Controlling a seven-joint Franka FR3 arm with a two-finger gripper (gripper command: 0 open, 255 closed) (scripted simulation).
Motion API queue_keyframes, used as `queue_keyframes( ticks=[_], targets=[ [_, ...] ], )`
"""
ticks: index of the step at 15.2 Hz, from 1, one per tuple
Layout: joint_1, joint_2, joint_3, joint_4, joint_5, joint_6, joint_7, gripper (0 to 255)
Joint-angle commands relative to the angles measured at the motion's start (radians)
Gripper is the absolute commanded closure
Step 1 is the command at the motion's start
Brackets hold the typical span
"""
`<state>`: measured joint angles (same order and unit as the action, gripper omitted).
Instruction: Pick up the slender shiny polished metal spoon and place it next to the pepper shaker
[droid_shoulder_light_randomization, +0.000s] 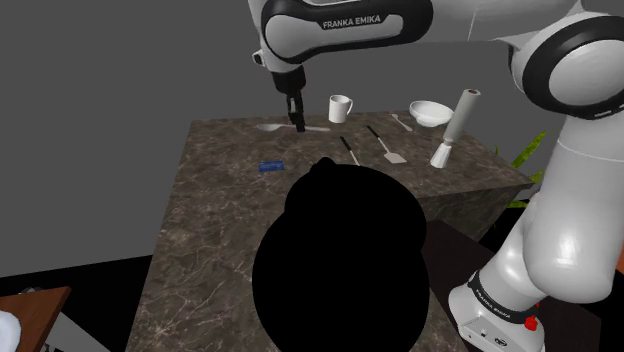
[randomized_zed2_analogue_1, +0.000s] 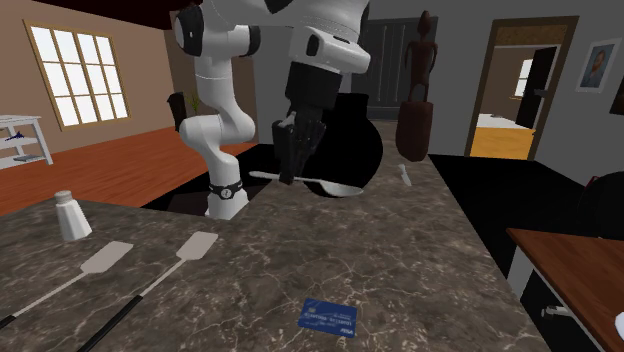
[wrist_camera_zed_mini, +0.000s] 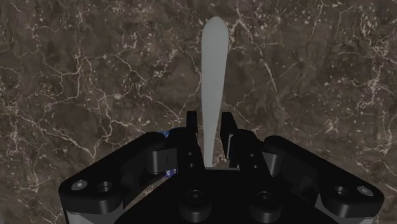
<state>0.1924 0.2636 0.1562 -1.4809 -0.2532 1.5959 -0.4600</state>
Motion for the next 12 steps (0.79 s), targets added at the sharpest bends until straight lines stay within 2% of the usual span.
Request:
queue_keyframes(
  ticks=[1, 6, 12],
  targets=[
    [-0.028, -0.079, -0.011, -0.117, 0.009, 0.046, -0.028, 255],
    [-0.08, -0.246, -0.047, -0.333, 0.021, 0.115, -0.102, 255],
    [-0.132, -0.419, -0.106, -0.537, 0.016, 0.172, -0.204, 255]
  ],
)
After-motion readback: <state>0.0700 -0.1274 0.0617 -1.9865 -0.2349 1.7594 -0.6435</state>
